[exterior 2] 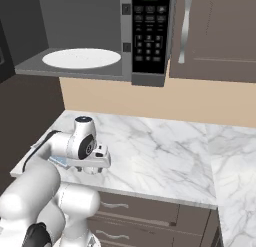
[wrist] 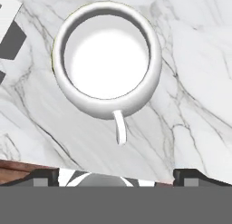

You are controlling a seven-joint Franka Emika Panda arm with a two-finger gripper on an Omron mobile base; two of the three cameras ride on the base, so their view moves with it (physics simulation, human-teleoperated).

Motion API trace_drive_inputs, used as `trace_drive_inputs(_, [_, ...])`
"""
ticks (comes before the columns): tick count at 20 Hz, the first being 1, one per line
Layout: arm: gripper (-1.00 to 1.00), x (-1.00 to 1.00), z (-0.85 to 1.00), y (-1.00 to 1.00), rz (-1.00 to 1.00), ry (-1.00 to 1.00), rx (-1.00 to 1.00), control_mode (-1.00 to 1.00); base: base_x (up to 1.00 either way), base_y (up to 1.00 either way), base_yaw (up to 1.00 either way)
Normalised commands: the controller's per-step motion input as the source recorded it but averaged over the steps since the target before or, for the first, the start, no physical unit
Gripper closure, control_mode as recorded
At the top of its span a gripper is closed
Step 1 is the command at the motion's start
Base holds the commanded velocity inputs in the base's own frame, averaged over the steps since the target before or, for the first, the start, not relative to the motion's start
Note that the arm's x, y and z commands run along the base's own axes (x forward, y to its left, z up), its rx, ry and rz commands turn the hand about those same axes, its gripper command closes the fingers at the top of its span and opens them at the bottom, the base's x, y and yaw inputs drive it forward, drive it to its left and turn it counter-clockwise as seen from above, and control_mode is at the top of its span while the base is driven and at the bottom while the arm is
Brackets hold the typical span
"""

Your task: Pick the mug from the counter and place it inside the microwave. Then close the microwave.

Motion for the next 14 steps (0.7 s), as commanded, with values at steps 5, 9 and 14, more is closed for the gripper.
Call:
trace_drive_inputs(5, [-1.0, 0.08, -0.16, -0.03, 0.0, 0.0, 0.0, -1.0, 0.0, 0.0, 0.0])
trace_drive_inputs(9, [-1.0, 0.0, -0.15, 0.0, 0.0, 0.0, 0.0, -1.0, 0.0, 0.0, 0.0])
trace_drive_inputs(14, [-1.0, 0.0, -0.19, 0.0, 0.0, 0.0, 0.0, -1.0, 0.0, 0.0, 0.0])
